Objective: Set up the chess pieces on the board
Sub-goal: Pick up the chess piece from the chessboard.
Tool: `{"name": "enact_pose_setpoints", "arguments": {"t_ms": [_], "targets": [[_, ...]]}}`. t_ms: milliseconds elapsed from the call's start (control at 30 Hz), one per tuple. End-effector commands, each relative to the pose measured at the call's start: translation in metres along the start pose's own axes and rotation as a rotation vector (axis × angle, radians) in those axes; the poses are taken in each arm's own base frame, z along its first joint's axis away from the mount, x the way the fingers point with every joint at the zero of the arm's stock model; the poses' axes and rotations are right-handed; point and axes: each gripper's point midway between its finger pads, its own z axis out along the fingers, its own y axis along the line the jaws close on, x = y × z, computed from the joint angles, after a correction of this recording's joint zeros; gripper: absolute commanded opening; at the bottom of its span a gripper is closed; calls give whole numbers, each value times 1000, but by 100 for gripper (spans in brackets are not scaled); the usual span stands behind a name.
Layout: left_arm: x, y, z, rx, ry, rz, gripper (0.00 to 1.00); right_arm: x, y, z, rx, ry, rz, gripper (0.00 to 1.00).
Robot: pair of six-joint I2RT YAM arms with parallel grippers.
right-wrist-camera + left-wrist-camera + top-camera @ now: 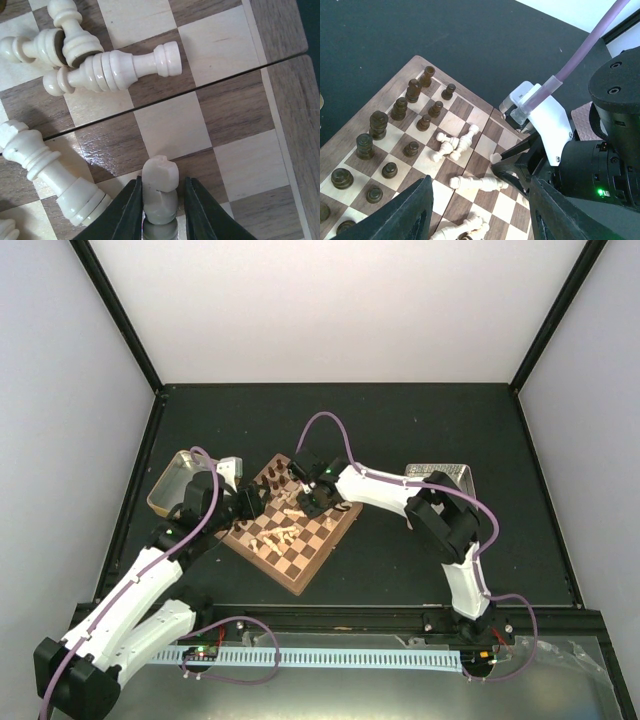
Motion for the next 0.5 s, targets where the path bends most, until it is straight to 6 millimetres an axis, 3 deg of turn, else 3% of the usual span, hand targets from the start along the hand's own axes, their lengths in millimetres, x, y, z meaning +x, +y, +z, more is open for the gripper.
{"name": "enact_pose_setpoints", "arguments": {"t_ms": [0, 133, 233, 333, 467], "targets": [[-3, -5, 2, 28, -3, -20, 55, 23, -7, 8, 11, 60, 0, 23], [-3, -10, 3, 55, 7, -31, 55, 20, -11, 9, 19, 39, 11, 12], [-5, -14, 3, 71, 6, -43, 56, 0, -14, -3, 32, -68, -10, 8], [-12, -21, 0, 96, -9, -53, 56, -31, -14, -29, 25, -249, -39, 7], [-21, -34, -6, 157, -22, -75, 58, -63, -3, -80, -52, -506, -78, 7]]}}
